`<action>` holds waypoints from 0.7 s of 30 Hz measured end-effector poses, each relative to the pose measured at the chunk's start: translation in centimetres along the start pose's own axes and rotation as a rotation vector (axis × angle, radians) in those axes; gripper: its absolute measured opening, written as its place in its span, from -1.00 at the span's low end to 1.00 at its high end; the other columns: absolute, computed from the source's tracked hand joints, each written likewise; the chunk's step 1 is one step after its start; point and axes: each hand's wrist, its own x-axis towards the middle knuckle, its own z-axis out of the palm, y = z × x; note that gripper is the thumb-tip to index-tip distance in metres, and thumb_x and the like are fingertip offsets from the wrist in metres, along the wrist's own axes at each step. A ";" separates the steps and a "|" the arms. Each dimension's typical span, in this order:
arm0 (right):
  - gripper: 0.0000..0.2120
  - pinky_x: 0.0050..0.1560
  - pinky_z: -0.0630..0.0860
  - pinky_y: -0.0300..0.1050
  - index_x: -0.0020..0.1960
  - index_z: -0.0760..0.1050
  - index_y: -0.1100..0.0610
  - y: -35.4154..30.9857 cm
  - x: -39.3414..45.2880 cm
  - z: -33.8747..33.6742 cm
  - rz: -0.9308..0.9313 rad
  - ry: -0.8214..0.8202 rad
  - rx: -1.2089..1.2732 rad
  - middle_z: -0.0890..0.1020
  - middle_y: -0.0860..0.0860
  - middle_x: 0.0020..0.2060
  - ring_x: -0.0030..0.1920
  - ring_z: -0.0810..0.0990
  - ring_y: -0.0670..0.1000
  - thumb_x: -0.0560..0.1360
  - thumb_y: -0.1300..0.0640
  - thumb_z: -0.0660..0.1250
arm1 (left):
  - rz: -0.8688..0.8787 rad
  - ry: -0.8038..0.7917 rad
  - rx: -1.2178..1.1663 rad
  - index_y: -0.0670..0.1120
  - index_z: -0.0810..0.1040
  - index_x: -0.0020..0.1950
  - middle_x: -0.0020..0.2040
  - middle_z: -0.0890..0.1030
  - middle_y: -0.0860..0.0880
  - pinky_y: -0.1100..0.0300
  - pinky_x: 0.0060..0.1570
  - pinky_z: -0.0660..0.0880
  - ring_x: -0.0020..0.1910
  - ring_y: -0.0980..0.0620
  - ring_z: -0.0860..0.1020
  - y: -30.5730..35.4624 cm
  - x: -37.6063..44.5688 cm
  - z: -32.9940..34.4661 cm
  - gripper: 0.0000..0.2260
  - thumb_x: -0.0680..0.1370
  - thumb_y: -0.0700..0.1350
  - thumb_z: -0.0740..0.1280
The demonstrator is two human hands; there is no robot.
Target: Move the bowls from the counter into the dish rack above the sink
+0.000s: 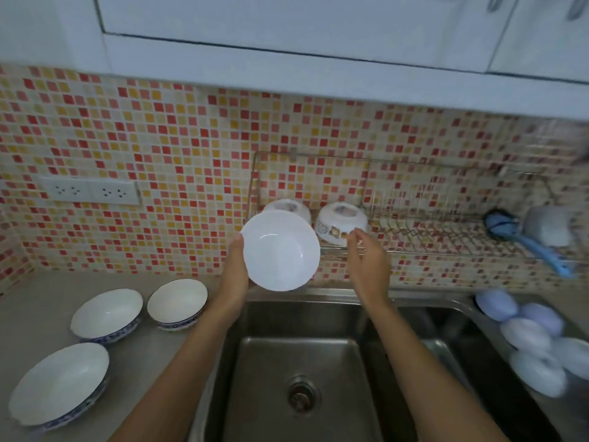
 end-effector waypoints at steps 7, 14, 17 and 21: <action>-0.46 0.49 0.02 0.01 0.47 0.29 0.17 6.5 5.2 -1.2 -0.088 -0.195 -0.458 0.35 0.12 0.46 0.49 0.25 0.13 0.64 -0.13 -0.03 | 0.319 -0.151 0.205 0.16 0.30 0.30 0.28 0.41 0.06 0.20 -0.10 0.54 0.17 0.01 0.47 2.9 0.9 7.1 -0.68 0.60 0.21 0.03; -0.34 0.52 -0.12 0.04 0.45 0.33 0.21 8.6 5.3 0.2 -0.185 -0.154 -0.676 0.38 0.14 0.44 0.50 0.23 0.10 0.64 -0.09 -0.32 | 0.570 -0.129 0.414 0.14 0.24 0.42 0.36 0.37 0.08 0.14 0.10 0.51 0.23 0.08 0.41 5.4 2.4 12.9 -0.51 0.53 0.25 0.16; -0.40 0.52 -0.08 0.02 0.44 0.33 0.22 8.9 5.3 0.4 -0.176 -0.164 -0.687 0.38 0.14 0.44 0.50 0.25 0.10 0.65 -0.07 -0.23 | 0.692 -0.124 0.519 0.11 0.21 0.46 0.41 0.33 0.04 0.38 0.14 0.41 0.22 0.18 0.37 5.0 3.9 15.2 -0.46 0.52 0.20 0.24; -0.45 0.52 0.04 0.01 0.39 0.40 0.28 8.9 5.3 0.6 -0.187 -0.136 -0.690 0.46 0.17 0.37 0.44 0.35 0.10 0.65 -0.02 -0.14 | 0.856 -0.209 0.742 0.10 0.22 0.46 0.38 0.30 -0.01 0.14 0.26 0.40 0.33 0.02 0.34 4.4 6.1 17.8 -0.35 0.44 0.18 0.39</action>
